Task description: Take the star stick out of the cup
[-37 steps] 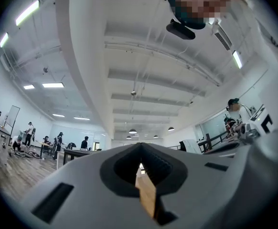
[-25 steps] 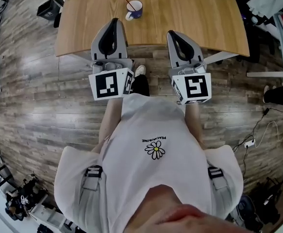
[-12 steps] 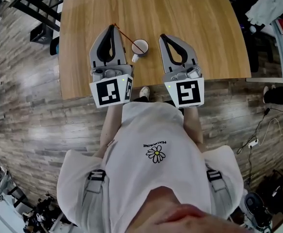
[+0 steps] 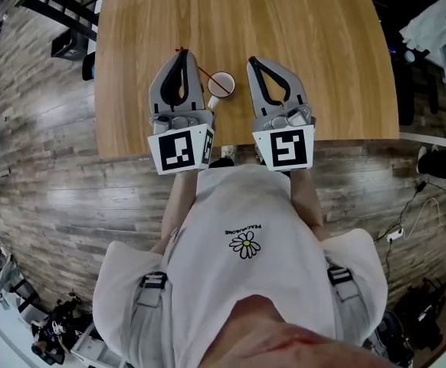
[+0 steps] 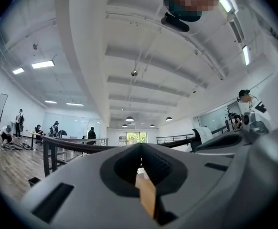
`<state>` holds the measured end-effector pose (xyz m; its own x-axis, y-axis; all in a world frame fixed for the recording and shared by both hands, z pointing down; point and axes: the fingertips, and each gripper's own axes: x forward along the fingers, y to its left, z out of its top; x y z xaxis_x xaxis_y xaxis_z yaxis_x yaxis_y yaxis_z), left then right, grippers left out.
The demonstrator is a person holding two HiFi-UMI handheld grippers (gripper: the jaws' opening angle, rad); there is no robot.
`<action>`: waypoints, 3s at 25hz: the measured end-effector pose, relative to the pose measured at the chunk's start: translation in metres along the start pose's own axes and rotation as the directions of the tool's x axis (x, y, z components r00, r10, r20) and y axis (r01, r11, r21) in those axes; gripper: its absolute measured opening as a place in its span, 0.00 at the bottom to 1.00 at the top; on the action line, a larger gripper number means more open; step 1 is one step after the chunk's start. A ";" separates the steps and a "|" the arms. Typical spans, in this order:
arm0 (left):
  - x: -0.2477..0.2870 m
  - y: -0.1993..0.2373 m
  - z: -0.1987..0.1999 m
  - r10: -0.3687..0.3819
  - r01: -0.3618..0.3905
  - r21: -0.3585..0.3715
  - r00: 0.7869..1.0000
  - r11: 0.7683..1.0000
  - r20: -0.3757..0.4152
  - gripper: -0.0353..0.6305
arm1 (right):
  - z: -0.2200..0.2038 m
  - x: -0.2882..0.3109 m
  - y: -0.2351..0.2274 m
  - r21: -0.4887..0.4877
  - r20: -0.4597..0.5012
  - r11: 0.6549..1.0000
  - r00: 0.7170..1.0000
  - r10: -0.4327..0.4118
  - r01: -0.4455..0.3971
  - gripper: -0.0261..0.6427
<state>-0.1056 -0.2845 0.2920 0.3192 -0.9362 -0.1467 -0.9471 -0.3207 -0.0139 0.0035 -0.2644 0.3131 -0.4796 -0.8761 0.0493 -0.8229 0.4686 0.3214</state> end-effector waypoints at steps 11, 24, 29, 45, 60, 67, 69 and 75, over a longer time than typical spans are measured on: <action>0.001 0.007 0.019 0.072 -0.072 0.010 0.995 0.997 0.070 0.08 | 0.008 0.003 -0.024 0.133 0.085 0.991 0.996 -0.004 -0.007 0.05; 0.003 0.027 0.008 0.137 -0.134 -0.049 0.989 0.990 0.049 0.15 | 0.006 0.014 -0.026 0.131 0.099 0.989 0.994 0.050 -0.063 0.05; 0.005 0.037 -0.021 0.119 -0.119 -0.136 0.993 0.984 -0.008 0.33 | 0.005 0.020 -0.018 0.133 0.090 0.987 0.993 0.081 -0.092 0.05; -0.006 0.026 -0.183 -0.014 -0.162 -0.525 0.949 0.836 -0.314 0.43 | -0.012 0.019 -0.016 0.132 0.036 0.987 0.995 0.090 -0.094 0.05; 0.004 0.006 -0.230 -0.111 -0.161 -0.601 0.915 0.782 -0.389 0.21 | -0.018 0.001 -0.038 0.091 0.009 0.996 1.000 0.003 -0.003 0.05; 0.001 0.007 -0.238 -0.080 -0.198 -0.561 0.898 0.804 -0.433 0.09 | -0.022 -0.001 -0.038 0.093 -0.005 0.996 1.000 -0.001 0.002 0.05; 0.001 0.007 -0.238 -0.077 -0.199 -0.551 0.896 0.811 -0.438 0.09 | -0.023 -0.001 -0.037 0.096 -0.007 0.995 1.000 0.003 -0.002 0.05; 0.001 0.007 -0.239 -0.071 -0.202 -0.529 0.890 0.824 -0.451 0.08 | -0.023 0.001 -0.032 0.094 -0.005 0.995 1.000 0.020 -0.019 0.05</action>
<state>-0.1035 -0.3216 0.5283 0.3667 -0.8749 0.3163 -0.8269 -0.1507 0.5418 0.0362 -0.2824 0.3243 -0.4940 -0.8673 0.0603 -0.8386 0.4937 0.2302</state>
